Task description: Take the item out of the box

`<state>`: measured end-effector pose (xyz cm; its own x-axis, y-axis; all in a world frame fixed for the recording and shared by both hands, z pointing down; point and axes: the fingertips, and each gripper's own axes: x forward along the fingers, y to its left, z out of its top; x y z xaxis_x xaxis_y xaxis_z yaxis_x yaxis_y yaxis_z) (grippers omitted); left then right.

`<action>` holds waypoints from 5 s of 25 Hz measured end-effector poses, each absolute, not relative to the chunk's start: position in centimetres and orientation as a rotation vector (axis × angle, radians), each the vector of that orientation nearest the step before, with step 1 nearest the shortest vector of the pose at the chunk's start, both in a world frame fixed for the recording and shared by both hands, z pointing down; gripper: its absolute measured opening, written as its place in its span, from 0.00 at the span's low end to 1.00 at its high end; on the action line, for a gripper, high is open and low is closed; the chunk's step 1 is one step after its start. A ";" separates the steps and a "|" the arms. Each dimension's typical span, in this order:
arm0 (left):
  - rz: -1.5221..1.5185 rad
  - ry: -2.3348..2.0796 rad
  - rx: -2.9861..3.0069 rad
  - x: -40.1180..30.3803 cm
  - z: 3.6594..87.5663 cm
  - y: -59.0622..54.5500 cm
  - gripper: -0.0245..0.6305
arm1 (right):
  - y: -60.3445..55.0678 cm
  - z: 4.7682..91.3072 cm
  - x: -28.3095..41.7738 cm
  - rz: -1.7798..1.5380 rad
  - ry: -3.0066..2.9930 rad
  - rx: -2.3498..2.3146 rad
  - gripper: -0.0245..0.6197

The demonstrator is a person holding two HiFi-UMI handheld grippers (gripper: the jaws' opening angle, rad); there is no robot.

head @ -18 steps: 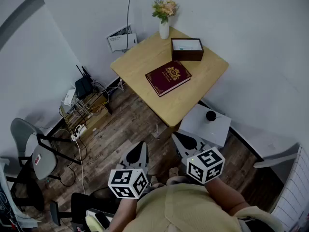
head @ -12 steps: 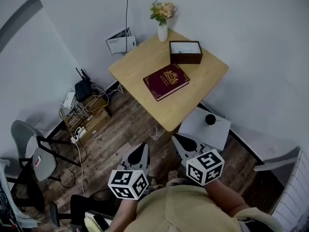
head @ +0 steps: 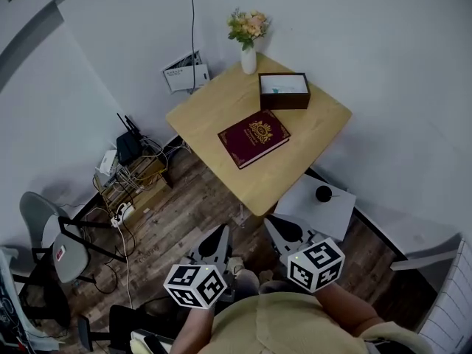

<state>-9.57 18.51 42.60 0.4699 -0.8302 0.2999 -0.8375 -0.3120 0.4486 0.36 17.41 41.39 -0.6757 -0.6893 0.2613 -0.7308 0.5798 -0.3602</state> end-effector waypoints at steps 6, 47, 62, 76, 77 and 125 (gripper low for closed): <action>0.176 -1.400 2.274 -9.7 43.1 15.2 0.06 | 14.9 41.6 0.1 0.699 -2.698 1.249 0.09; 0.274 -1.112 2.433 -10.2 43.0 -3.5 0.06 | -2.7 41.1 -3.6 0.706 -2.560 1.411 0.09; 0.294 -1.195 2.422 -3.3 42.1 -11.1 0.06 | -11.3 39.9 2.9 0.638 -2.613 1.264 0.09; 0.358 -1.236 2.402 1.7 41.8 -17.1 0.06 | -18.8 40.1 7.0 0.542 -2.614 1.025 0.09; 0.366 -1.237 2.402 1.9 41.8 -17.5 0.06 | -19.3 40.0 7.1 0.531 -2.616 1.008 0.09; 0.488 -1.221 2.355 2.5 45.2 -28.9 0.06 | -33.1 53.5 9.9 -0.123 -1.859 0.114 0.31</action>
<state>2.48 -28.85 45.21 0.5478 -0.6743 0.4952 -0.8298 -0.5132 0.2190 9.87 -33.13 53.52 -0.2863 -0.1419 0.9476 -0.0153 0.9895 0.1436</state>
